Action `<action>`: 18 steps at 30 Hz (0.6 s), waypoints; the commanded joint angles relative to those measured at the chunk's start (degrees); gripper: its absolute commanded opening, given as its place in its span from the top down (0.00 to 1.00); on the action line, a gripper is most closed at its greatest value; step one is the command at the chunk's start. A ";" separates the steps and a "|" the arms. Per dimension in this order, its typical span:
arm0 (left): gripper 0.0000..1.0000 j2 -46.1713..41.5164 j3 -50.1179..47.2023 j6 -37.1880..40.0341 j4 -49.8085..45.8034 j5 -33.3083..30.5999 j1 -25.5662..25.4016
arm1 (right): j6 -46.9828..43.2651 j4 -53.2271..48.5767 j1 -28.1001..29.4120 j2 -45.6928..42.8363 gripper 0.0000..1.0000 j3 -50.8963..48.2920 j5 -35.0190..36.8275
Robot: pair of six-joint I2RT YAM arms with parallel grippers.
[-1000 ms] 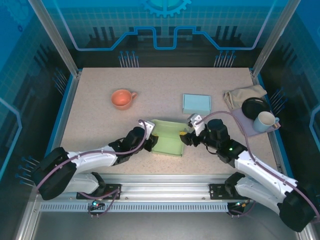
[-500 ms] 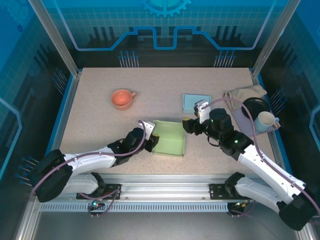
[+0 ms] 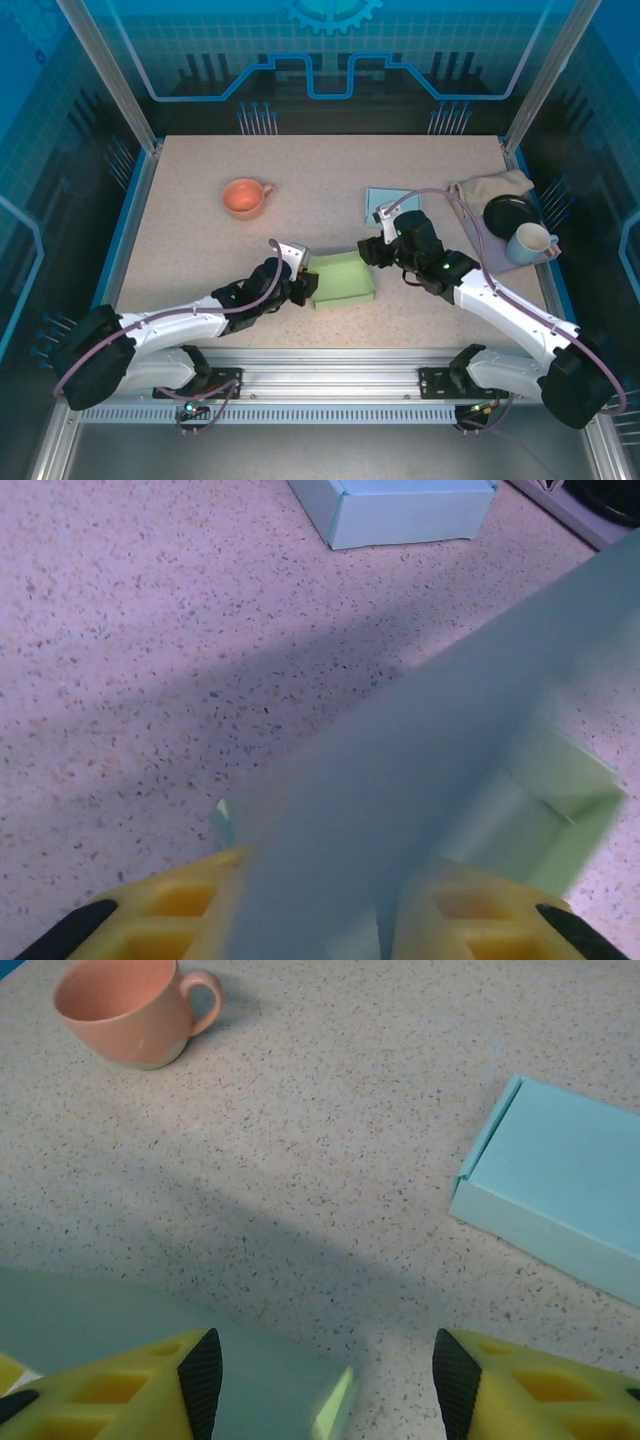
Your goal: Fold the paper box
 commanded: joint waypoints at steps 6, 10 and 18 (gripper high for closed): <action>0.67 1.79 1.31 -14.83 -1.22 2.86 -1.06 | 1.03 0.76 1.62 -2.22 0.41 -4.83 -0.39; 0.66 3.25 1.18 -17.93 1.02 2.83 -1.52 | 0.95 1.03 1.60 -2.91 0.41 -5.95 -0.59; 0.66 5.25 3.47 -24.56 4.73 3.18 -1.66 | 1.05 2.24 1.84 -0.75 0.43 -6.05 -3.18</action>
